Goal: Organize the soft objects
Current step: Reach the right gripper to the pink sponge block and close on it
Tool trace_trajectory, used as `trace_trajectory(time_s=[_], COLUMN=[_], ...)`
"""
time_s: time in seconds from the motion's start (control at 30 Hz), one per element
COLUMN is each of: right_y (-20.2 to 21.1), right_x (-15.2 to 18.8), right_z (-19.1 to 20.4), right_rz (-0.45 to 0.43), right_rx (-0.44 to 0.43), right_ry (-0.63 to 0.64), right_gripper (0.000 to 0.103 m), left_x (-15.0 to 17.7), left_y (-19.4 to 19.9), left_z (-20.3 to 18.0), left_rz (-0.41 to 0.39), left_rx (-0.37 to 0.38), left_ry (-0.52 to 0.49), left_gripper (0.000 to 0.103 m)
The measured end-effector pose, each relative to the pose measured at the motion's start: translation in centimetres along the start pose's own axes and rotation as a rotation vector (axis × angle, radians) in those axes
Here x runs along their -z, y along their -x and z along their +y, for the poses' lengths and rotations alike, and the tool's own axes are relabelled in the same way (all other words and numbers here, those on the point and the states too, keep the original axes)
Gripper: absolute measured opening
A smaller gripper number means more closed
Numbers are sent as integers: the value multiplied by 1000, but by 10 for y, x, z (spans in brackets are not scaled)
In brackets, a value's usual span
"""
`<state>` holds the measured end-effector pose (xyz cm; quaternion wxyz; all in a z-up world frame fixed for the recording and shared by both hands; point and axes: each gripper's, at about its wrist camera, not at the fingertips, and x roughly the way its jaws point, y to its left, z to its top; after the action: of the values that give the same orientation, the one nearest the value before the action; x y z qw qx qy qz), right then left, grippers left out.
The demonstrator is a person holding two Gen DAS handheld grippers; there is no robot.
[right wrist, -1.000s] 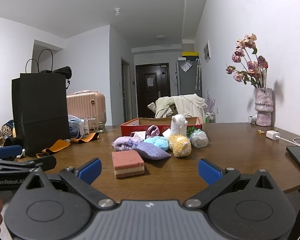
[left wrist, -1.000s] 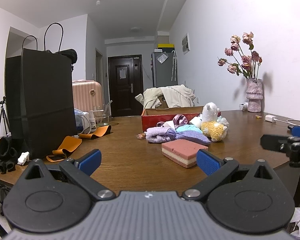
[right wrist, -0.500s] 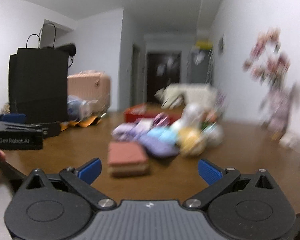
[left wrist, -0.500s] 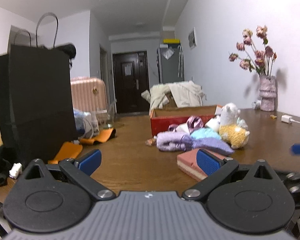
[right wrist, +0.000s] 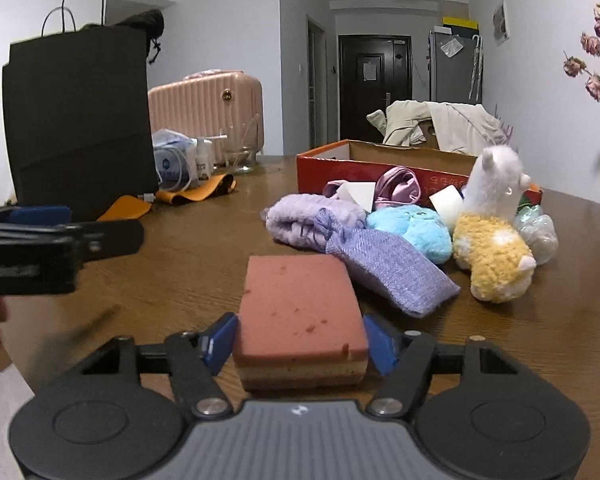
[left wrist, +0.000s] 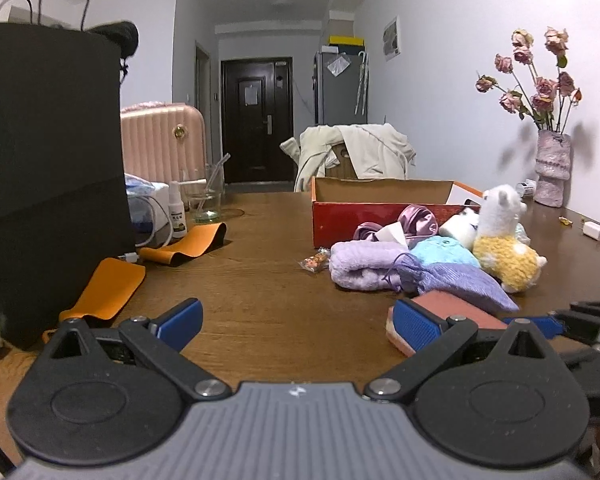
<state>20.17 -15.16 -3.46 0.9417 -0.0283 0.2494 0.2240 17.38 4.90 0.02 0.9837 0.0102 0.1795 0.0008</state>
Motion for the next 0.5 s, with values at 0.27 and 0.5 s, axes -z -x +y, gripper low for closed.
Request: trace_trajectory(time_s=[0.27,0.5], right_y=[42,49], right_x=[4,3], right_z=[-42,-87], right_rz=[25,-8], right_rx=[185,43], right_ry=[78,-287], right_gripper=[83,72], left_x=[-1,-3], left_y=[-32,-52], left_z=[-28,-53], left_rz=[95,186], left_rx=[213,367], left_ry=[52,136], left_gripper=[103,89])
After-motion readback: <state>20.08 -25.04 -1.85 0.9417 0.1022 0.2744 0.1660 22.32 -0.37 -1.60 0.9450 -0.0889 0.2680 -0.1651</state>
